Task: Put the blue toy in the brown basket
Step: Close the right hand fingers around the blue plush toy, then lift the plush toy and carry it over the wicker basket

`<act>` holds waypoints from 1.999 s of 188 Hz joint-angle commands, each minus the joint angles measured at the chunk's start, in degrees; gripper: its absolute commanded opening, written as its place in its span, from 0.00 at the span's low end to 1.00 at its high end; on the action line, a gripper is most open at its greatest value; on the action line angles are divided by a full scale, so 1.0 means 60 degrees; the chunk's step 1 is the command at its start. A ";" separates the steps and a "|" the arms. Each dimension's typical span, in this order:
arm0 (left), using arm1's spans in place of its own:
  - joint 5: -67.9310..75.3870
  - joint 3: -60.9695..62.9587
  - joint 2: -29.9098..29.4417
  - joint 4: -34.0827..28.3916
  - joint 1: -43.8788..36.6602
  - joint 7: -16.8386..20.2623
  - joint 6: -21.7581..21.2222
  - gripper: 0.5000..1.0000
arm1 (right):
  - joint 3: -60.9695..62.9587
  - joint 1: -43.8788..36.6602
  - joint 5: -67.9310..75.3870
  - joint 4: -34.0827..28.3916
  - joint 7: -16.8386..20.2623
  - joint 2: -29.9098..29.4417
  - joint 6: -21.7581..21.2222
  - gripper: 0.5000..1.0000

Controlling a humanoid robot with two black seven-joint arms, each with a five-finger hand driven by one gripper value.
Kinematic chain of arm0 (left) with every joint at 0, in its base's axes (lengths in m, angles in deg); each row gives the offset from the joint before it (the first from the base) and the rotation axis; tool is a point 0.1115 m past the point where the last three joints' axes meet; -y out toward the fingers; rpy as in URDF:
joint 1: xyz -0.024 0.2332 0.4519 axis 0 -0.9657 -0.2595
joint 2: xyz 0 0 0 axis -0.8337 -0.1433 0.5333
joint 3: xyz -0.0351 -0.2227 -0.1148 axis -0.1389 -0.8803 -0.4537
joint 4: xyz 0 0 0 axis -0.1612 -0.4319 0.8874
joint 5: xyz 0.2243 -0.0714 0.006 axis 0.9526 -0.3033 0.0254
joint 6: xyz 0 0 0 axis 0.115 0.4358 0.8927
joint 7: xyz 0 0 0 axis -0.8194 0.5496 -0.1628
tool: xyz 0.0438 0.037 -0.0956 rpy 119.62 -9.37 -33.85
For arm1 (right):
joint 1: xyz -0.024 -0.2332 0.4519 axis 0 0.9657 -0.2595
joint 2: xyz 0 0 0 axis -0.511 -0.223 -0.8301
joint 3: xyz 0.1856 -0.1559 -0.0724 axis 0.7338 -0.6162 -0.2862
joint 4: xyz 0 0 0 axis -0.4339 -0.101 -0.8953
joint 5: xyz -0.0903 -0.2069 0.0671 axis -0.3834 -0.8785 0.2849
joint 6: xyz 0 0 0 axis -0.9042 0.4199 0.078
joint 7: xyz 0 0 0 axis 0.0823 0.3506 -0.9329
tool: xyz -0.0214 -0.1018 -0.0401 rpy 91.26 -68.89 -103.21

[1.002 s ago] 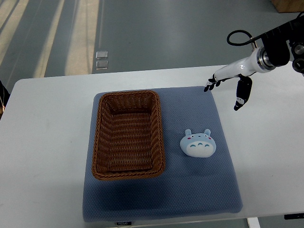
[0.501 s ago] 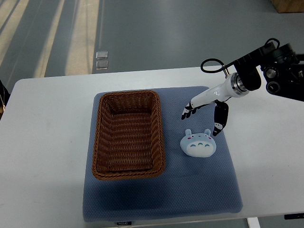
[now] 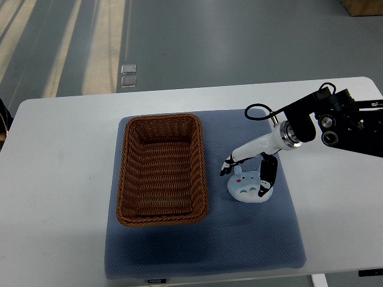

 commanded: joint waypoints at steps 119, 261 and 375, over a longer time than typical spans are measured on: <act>0.0001 0.0000 0.0000 0.0000 0.0000 0.0000 0.0000 1.00 | -0.0013 0.0635 -0.0054 0.0194 0.0000 -0.0006 0.0130 0.04; 0.0001 0.0000 0.0000 0.0000 0.0000 0.0000 0.0000 1.00 | 0.1042 -0.1182 0.0093 0.1263 -0.0132 0.0258 -0.0515 0.00; 0.0001 0.0000 0.0000 0.0000 0.0000 0.0000 0.0000 1.00 | 0.1921 -0.1489 0.0327 0.2772 -0.0117 -0.3404 0.0086 0.00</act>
